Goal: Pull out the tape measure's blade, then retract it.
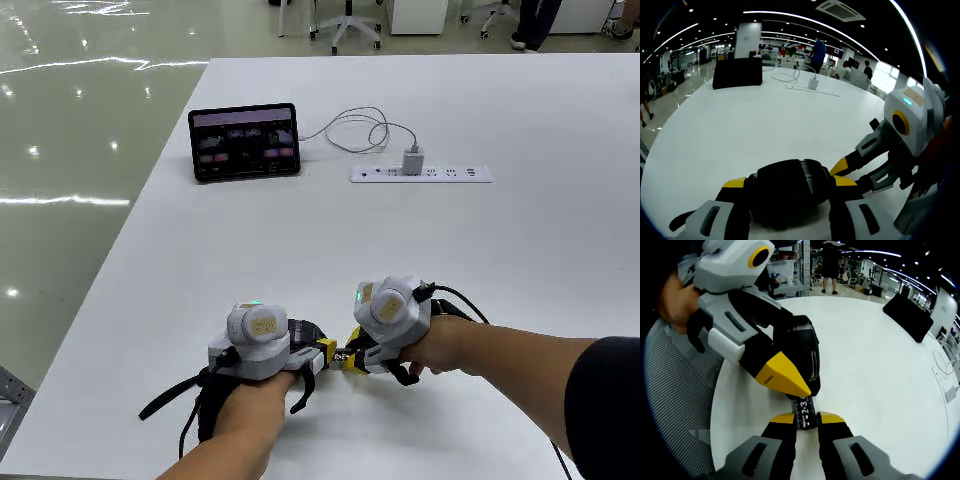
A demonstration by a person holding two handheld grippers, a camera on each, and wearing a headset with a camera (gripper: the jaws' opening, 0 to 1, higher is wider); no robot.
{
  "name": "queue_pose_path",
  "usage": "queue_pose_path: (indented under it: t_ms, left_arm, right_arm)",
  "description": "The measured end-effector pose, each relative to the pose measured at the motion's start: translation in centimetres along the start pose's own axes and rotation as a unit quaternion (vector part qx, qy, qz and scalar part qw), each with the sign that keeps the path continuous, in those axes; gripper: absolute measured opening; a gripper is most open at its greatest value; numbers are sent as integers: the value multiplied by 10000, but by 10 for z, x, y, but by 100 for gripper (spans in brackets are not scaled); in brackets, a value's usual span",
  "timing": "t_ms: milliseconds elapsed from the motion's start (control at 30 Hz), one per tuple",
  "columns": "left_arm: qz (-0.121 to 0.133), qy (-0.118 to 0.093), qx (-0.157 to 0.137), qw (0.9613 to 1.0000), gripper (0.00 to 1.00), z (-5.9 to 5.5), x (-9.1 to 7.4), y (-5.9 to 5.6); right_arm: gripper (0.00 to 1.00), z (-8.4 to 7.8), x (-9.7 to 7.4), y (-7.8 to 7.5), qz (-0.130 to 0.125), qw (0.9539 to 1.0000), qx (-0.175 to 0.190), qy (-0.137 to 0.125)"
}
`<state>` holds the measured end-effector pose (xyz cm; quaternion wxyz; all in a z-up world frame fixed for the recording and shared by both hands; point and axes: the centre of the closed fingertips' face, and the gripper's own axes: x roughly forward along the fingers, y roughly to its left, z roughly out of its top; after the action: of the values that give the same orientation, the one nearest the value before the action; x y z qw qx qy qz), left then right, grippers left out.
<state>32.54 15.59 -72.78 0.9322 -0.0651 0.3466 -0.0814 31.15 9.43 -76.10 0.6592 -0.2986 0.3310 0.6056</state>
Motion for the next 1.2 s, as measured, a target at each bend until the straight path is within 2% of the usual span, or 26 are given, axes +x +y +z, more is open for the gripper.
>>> queue_pose_path:
  t_ms: [300, 467, 733, 1200]
  left_arm:
    - [-4, 14, -12, 10000, 60, 0, 0, 1]
    - [-9, 13, -19, 10000, 60, 0, 0, 0]
    - [-13, 11, -25, 10000, 60, 0, 1, 1]
    - [-47, 21, -66, 10000, 59, 0, 1, 1]
  right_arm:
    - [13, 3, 0, 1, -41, 9999, -102, -6]
    - [14, -1, -2, 2, -48, 9997, -234, -22]
    - [13, -7, -6, 2, -49, 9997, -236, -63]
    - [11, 3, 2, 3, -81, 9993, -283, -227]
